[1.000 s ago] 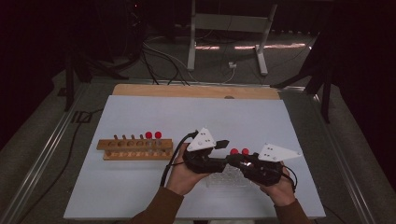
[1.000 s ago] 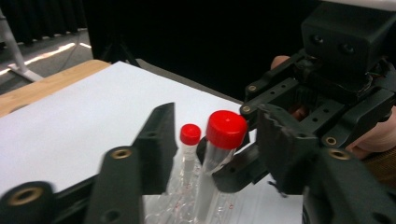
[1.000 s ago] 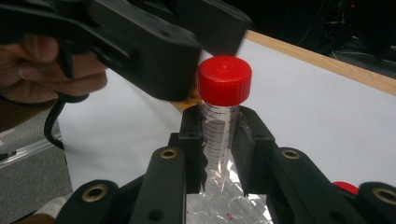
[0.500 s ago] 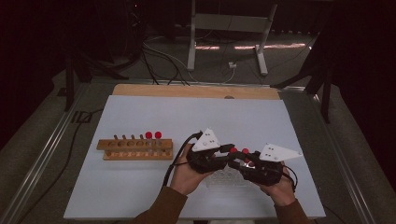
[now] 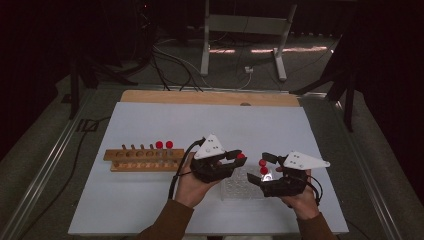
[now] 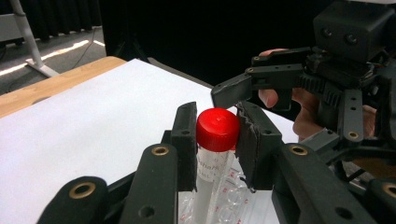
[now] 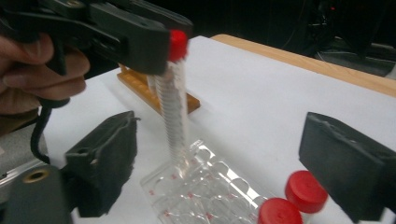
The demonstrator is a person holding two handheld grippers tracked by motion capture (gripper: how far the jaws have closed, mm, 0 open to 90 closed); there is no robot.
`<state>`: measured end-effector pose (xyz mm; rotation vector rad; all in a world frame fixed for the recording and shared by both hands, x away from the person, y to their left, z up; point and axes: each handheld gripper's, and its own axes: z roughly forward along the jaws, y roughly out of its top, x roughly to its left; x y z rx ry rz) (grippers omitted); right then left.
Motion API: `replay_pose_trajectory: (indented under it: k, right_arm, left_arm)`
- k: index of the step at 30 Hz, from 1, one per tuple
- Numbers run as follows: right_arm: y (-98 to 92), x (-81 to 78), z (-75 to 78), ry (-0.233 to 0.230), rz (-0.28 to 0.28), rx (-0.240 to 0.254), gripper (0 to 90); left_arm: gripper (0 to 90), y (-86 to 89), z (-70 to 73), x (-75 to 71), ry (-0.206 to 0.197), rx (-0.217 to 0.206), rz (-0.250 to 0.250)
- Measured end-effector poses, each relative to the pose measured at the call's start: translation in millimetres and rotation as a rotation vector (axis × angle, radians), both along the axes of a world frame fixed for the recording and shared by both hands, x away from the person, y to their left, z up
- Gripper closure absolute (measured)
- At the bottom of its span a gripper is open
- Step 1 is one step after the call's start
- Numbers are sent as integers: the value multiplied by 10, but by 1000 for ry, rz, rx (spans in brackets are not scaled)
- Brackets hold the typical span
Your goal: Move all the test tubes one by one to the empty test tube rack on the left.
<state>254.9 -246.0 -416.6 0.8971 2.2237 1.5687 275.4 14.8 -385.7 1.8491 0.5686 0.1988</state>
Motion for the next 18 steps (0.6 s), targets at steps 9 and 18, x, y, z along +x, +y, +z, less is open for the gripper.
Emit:
replay_pose_trajectory:
  k: [9,18]
  right_arm:
    - [-105,31,-45,3,-45,-8,0]
    - [-167,38,-56,3,-64,-1,0]
  left_arm:
    - [710,188,13,17,8,-31,33]
    - [709,391,40,32,7,-55,72]
